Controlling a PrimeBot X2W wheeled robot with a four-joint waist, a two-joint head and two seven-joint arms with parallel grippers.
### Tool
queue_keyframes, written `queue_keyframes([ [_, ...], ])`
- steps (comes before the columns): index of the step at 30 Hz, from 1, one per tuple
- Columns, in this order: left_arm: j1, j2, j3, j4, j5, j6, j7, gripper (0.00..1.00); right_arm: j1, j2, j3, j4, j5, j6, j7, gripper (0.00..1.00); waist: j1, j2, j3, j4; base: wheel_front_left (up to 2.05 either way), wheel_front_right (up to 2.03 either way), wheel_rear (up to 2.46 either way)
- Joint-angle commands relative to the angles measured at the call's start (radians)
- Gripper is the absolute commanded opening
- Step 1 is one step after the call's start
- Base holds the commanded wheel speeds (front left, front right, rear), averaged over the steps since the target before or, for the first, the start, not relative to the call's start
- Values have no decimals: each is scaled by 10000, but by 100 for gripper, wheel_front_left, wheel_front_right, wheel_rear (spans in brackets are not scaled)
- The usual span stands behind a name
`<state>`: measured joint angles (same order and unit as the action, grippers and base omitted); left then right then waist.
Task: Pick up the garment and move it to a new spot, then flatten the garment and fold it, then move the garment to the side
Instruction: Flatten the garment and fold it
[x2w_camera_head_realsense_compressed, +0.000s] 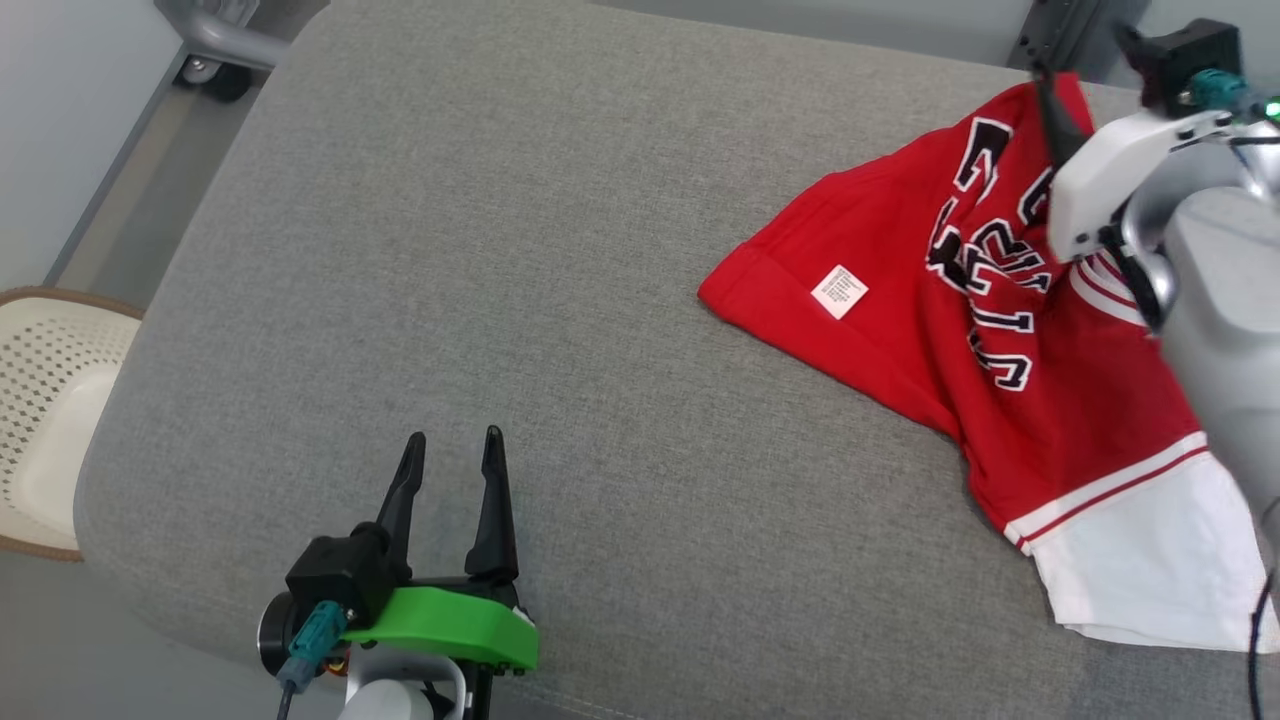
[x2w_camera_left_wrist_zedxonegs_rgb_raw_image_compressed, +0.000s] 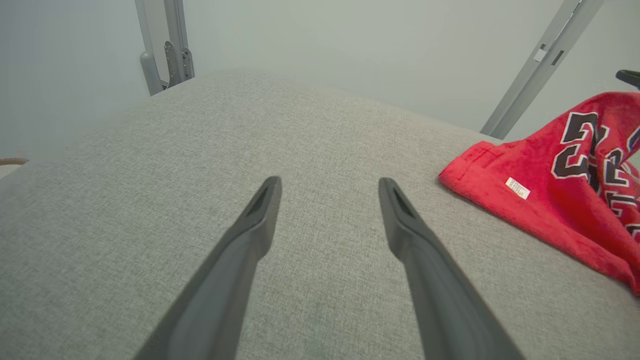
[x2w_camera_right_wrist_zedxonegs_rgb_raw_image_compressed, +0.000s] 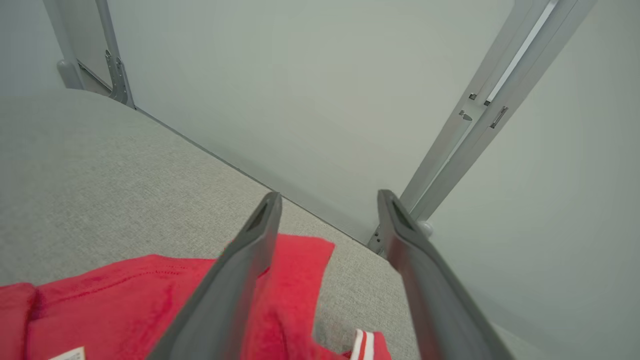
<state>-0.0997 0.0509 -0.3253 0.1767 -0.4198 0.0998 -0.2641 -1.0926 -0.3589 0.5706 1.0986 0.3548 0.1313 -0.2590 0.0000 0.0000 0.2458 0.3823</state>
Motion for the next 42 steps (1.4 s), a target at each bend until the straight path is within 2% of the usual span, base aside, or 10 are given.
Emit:
queue_keyframes([
  [1, -62, 0, 43, -20, 126, -11, 0, 100, 385, 286, 109, -307, 174, -12, -53, 100, 0, 0, -110, -218, 0, 0, 0],
  [7, -112, 0, 75, -68, 211, -43, 0, 100, 1702, 770, 1316, -2005, 1274, -14, -59, 100, 0, 0, -109, -424, 0, 0, 0],
  [12, -173, 1, 11, -55, 251, -77, -2, 100, 2461, 507, 2659, -2750, 2312, -14, 367, 100, 0, 0, 54, -353, 0, 0, 0],
  [26, -288, 1, -53, 64, 140, -48, 0, 100, 2779, 36, 4588, -2799, 4515, -14, 1225, 100, 0, 0, 168, -48, 0, 0, 0],
  [34, -295, 0, -20, 85, 109, -9, 0, 100, 2587, -77, 5563, -3235, 5339, -11, 1112, 100, 0, 0, 161, -94, 0, 0, 0],
  [35, -293, 0, -8, 88, 108, -20, 0, 100, 2542, -97, 5689, -3296, 5404, -11, 1055, 86, 0, 0, 155, -110, 0, 0, 0],
  [36, -293, 0, 0, 91, 115, -29, 0, 100, 2499, -112, 5808, -3347, 5448, -11, 987, 49, 0, 0, 151, -127, 0, 0, 0],
  [37, -295, 0, 10, 91, 123, -36, 0, 100, 2456, -129, 5930, -3375, 5496, -11, 951, 38, 0, 0, 147, -144, 0, 0, 0],
  [38, -299, 0, 11, 92, 131, -41, 0, 100, 2417, -143, 6059, -3401, 5502, -11, 885, 33, 0, 0, 143, -157, 0, 0, 0],
  [42, -307, 0, 16, 115, 169, -62, 0, 100, 2222, -123, 6487, -3458, 5525, -11, 632, 0, 0, 0, 112, -203, 0, 0, 0],
])
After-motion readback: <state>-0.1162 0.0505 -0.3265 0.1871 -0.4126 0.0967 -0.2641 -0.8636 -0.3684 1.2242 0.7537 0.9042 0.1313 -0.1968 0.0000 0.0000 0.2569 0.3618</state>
